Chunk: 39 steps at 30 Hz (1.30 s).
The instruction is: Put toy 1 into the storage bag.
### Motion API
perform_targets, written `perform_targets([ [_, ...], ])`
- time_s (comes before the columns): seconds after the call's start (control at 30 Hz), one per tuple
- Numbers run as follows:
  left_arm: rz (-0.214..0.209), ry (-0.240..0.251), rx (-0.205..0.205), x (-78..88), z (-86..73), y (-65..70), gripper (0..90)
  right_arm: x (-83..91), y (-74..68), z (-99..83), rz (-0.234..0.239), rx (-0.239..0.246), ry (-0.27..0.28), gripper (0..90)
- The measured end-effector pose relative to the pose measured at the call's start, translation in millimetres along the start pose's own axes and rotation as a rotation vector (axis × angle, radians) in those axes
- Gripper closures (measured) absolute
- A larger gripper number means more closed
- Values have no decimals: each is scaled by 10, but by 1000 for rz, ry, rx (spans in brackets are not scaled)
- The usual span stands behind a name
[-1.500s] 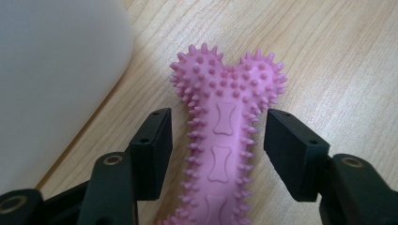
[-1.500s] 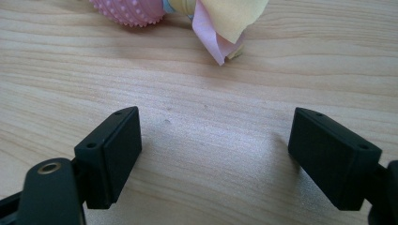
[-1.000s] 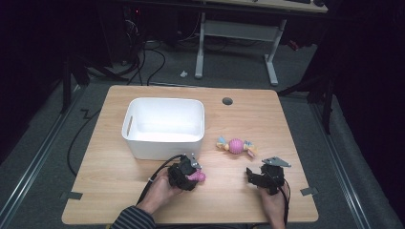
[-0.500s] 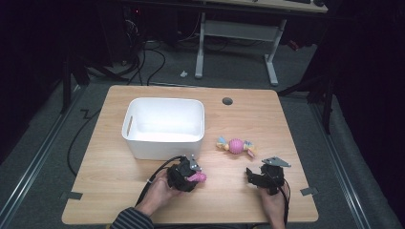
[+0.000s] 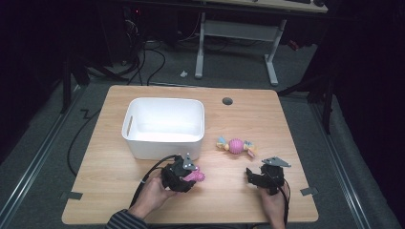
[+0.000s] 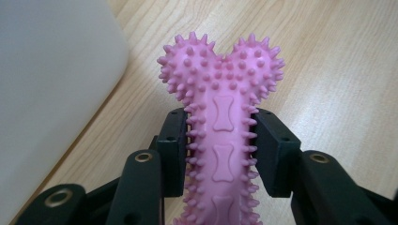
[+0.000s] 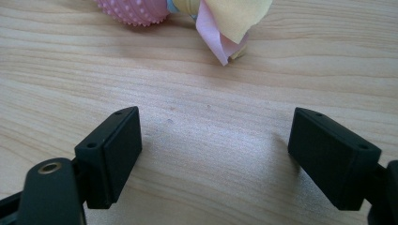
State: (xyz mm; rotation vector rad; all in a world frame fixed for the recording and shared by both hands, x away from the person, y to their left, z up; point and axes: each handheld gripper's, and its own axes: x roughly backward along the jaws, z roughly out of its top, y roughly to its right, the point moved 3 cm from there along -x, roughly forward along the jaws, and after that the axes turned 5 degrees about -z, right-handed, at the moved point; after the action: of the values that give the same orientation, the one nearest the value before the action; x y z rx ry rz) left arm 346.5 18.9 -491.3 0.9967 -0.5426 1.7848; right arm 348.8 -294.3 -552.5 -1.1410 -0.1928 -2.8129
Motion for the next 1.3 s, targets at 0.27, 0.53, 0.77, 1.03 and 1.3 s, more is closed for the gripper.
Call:
perform_targets([
  [0.27, 19, 43, 24, 214, -49, -27, 589, 1, -2, -1, 1, 0, 0, 176],
  [0.53, 44, 97, 46, 500, -92, -39, 589, 1, -3, -1, 1, 1, -1, 176],
  [0.77, 72, 133, 70, 689, -117, -81, 589, 2, -5, -1, 3, 2, -1, 176],
  [1.03, 72, 160, 75, 846, -107, -101, 589, 2, -5, -1, 3, 3, -1, 176],
  [1.3, 78, 190, 79, 1037, -47, -169, 588, 4, -5, -2, 3, 5, -3, 176],
])
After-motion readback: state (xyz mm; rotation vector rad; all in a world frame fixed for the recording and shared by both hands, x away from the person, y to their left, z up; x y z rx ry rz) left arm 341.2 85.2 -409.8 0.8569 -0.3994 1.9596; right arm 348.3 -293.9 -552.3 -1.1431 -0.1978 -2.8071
